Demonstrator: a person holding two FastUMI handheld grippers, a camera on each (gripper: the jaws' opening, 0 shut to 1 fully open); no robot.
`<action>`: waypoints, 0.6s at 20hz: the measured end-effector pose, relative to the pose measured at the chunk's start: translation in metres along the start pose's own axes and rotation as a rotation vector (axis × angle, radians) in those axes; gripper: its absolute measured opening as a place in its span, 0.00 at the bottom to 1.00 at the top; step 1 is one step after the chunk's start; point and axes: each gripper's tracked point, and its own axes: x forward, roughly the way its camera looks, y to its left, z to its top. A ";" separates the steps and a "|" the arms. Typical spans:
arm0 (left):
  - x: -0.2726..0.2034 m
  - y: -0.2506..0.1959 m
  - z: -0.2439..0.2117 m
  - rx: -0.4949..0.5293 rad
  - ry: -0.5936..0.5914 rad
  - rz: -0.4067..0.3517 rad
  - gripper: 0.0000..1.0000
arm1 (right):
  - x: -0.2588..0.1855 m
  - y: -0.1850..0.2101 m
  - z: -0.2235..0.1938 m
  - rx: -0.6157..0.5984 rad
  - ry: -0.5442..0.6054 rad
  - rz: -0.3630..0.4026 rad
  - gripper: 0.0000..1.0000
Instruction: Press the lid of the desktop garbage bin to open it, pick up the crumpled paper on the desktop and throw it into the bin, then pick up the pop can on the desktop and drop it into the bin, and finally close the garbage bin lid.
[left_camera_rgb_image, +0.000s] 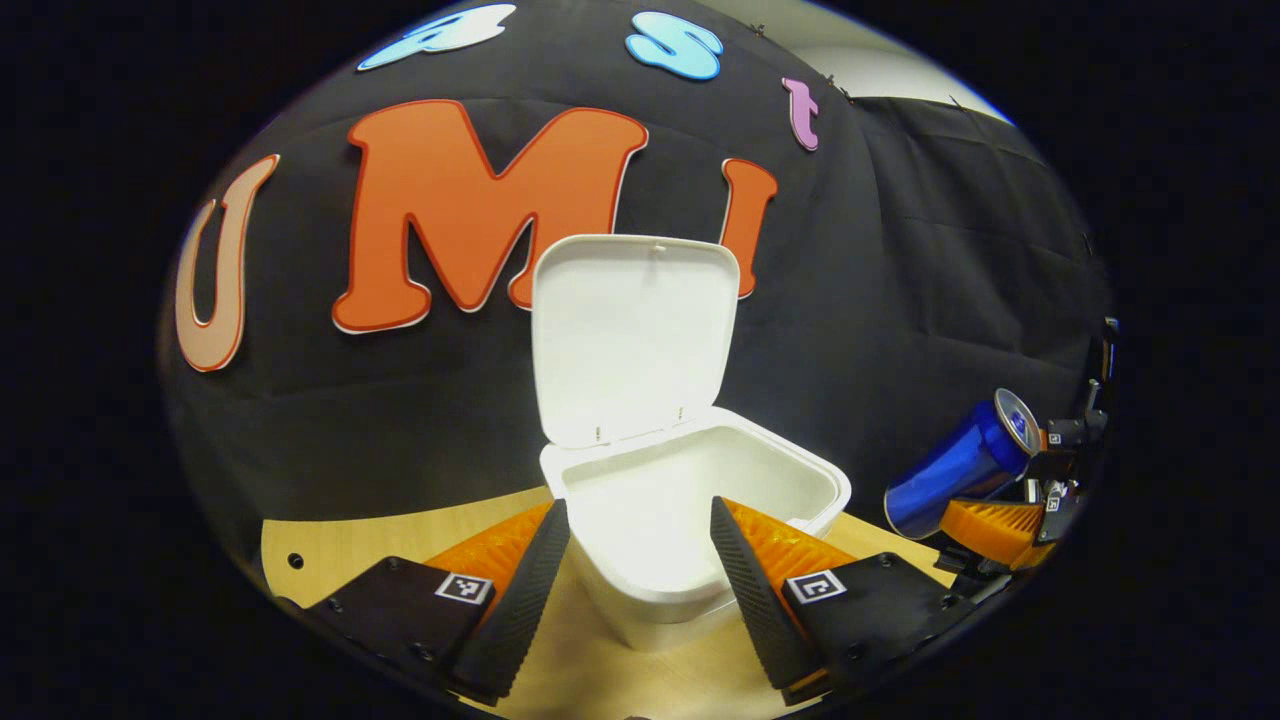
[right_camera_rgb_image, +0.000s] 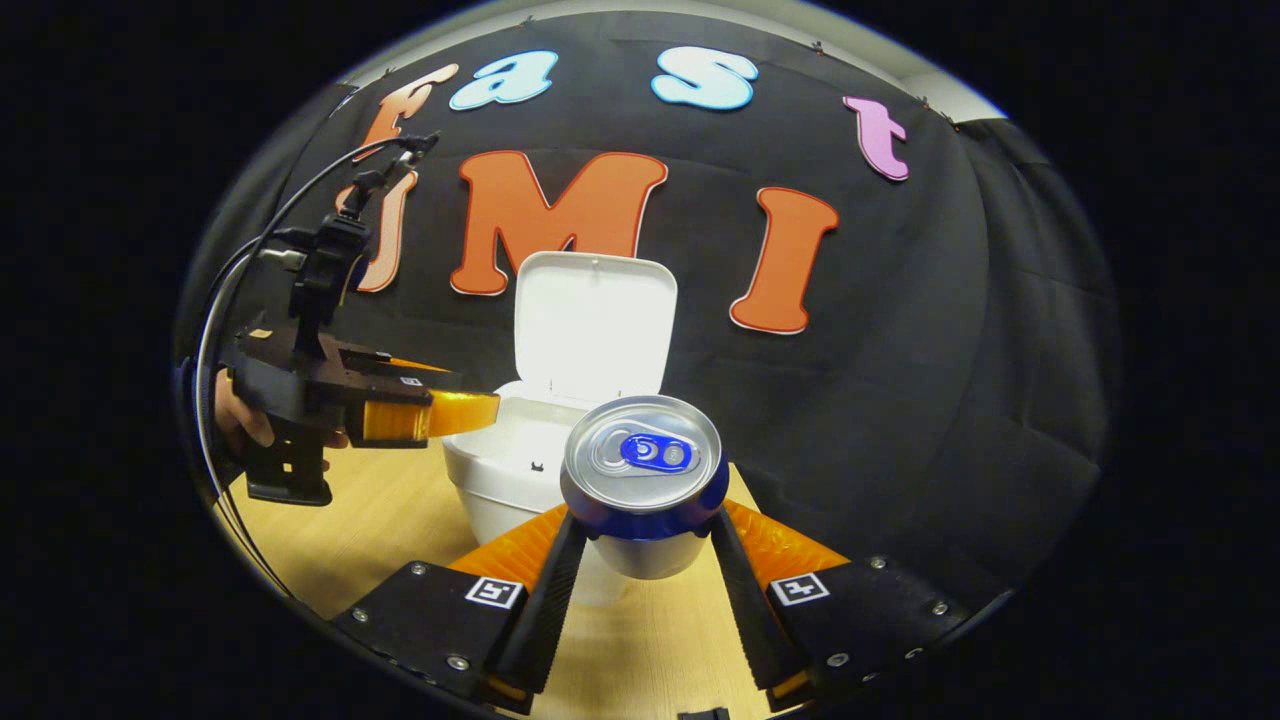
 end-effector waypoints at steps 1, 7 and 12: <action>-0.007 0.009 -0.001 0.001 -0.004 0.019 0.92 | 0.006 0.003 0.004 -0.013 -0.006 0.016 0.75; -0.066 0.069 -0.018 0.001 -0.014 0.169 0.98 | 0.036 0.026 0.032 -0.049 -0.050 0.101 0.75; -0.118 0.112 -0.043 -0.029 0.001 0.299 0.98 | 0.059 0.041 0.056 -0.067 -0.084 0.143 0.75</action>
